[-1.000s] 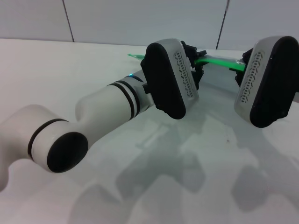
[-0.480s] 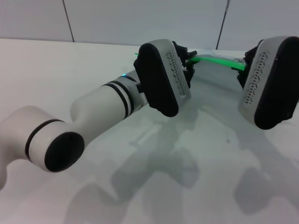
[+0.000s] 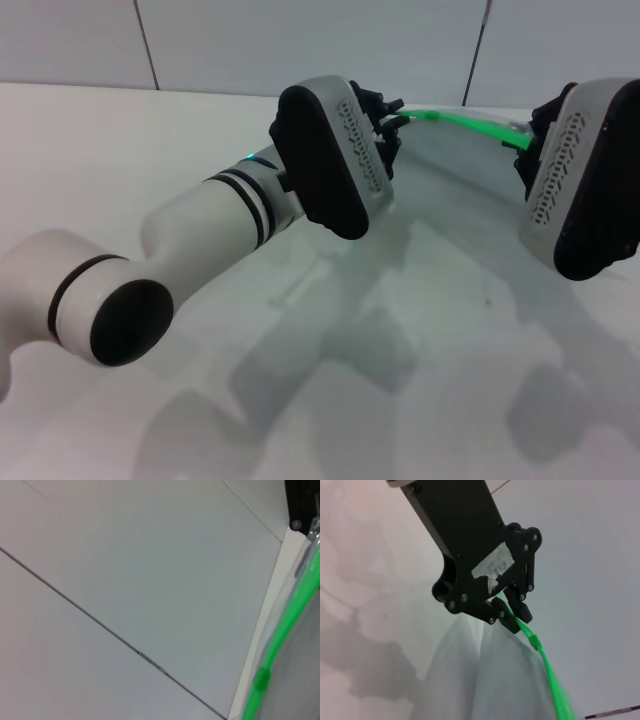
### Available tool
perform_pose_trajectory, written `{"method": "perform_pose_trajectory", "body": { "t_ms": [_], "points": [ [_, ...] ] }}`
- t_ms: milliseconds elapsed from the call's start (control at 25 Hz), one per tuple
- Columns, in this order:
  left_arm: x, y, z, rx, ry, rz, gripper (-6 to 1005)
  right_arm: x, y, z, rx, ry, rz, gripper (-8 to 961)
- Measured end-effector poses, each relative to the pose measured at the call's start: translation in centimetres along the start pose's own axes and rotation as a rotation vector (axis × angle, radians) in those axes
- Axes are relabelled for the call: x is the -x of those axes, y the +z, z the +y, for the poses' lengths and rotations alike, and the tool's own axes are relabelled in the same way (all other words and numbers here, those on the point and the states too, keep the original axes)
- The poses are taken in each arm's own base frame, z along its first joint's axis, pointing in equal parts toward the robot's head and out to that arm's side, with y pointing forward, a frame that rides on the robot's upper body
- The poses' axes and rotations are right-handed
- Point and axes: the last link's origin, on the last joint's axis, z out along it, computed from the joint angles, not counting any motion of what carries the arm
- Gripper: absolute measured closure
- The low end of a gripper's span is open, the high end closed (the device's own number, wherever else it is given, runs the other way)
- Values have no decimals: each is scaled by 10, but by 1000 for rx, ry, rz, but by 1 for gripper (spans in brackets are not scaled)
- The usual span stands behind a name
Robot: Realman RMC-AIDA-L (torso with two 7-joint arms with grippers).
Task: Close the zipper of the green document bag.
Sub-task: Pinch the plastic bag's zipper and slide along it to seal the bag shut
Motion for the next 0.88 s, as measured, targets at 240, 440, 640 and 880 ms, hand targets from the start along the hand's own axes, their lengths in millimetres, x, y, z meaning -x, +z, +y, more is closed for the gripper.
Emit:
{"method": "perform_pose_trajectory", "body": {
  "t_ms": [240,440,640,880],
  "points": [
    [-9,3,1,10,13,25,889,0,2,0,6,-4,4,904],
    [-13,2,2,-3,19,45,885,-1,3,0,7,-3,7,904],
    [-16,-1,3,-30,26,71,656,-4,5,1,12,-1,15,904],
    [-14,-1,4,-27,29,67,589,-1,7,1,13,-8,10,904]
  ]
}}
